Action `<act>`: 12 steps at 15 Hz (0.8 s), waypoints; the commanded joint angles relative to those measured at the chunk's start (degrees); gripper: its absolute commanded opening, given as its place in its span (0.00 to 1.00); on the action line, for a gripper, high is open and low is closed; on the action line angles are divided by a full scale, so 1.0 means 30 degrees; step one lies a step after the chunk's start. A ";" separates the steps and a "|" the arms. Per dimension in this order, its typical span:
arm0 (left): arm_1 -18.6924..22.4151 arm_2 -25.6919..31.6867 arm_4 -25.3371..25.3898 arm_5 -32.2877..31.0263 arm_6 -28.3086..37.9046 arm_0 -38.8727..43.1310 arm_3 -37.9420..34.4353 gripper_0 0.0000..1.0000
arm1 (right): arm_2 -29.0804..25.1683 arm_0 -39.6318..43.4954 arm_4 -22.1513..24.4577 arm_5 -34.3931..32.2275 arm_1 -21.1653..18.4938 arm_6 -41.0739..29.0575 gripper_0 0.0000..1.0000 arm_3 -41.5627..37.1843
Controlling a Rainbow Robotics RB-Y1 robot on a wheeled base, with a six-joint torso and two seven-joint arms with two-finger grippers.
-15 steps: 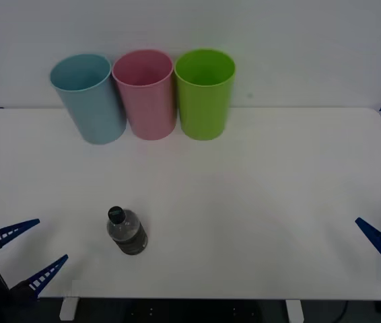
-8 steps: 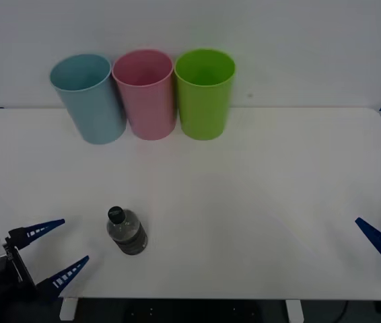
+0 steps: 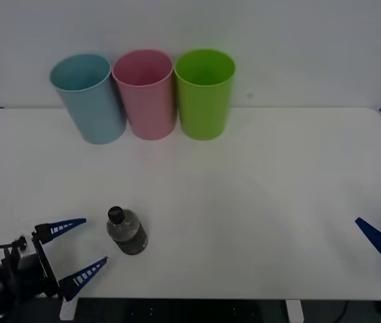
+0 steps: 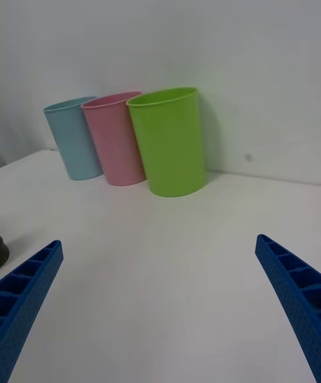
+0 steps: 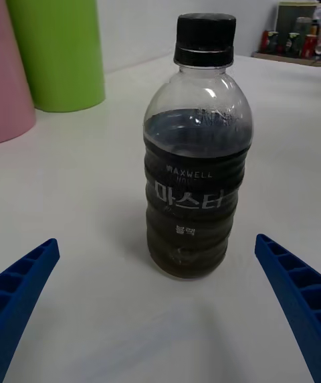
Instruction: Grasp the object on the table and drop it into the matching bin: aluminum can to the light blue bin, PET bottle to the pink bin.
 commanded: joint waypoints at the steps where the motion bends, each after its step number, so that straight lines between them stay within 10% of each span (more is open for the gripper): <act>1: -0.0060 -0.0567 0.0012 -0.0009 -0.0153 -0.0735 0.0885 1.00 | 0.0000 0.0000 0.0000 0.0000 0.0000 0.0000 1.00 -0.0001; 12: -0.2140 -0.0978 -0.1277 0.0050 -0.0124 -0.1760 0.0943 1.00 | 0.0000 0.0000 0.0000 0.0000 0.0000 0.0000 1.00 -0.0001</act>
